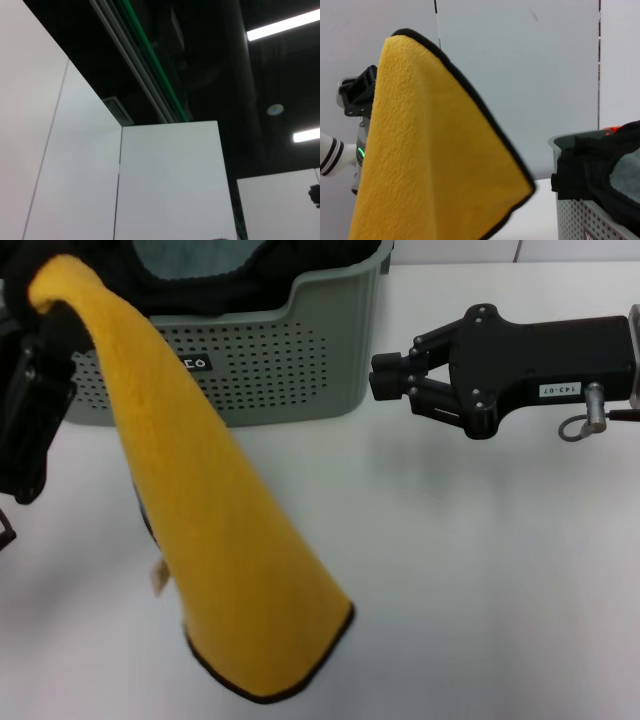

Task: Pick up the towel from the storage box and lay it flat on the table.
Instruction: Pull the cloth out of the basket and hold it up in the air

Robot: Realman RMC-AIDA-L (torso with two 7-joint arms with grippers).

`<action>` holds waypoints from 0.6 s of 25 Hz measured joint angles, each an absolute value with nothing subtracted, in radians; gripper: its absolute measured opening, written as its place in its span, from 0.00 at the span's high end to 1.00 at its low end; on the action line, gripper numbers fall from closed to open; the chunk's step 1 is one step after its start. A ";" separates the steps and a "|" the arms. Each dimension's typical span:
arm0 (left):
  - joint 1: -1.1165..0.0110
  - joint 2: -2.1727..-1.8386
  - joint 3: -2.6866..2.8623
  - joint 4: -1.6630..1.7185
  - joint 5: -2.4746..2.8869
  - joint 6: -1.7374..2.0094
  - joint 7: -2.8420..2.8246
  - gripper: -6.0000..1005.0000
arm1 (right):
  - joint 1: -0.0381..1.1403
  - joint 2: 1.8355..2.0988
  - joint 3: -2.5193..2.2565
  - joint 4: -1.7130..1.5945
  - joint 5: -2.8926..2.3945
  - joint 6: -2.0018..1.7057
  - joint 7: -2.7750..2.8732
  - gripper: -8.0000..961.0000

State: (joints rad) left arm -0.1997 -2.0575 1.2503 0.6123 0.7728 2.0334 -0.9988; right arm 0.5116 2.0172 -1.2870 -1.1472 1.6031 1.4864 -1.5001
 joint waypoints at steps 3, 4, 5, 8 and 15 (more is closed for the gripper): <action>-0.200 -2.051 1.252 0.616 0.792 2.035 -1.005 0.98 | 0.513 2.019 -1.287 -1.146 1.602 1.486 -1.512 0.91; -0.201 -2.049 1.252 0.620 0.800 2.036 -1.007 0.98 | 0.514 2.019 -1.287 -1.146 1.602 1.485 -1.515 0.89; -0.201 -2.046 1.253 0.628 0.814 2.036 -1.010 0.98 | 0.514 2.019 -1.287 -1.146 1.601 1.485 -1.520 0.87; -0.201 -2.036 1.259 0.675 0.880 2.037 -1.031 0.98 | 0.516 2.019 -1.288 -1.145 1.601 1.485 -1.546 0.79; -0.218 -2.002 1.357 0.757 0.942 2.037 -1.052 0.98 | 0.534 2.015 -1.294 -1.142 1.598 1.500 -1.578 0.56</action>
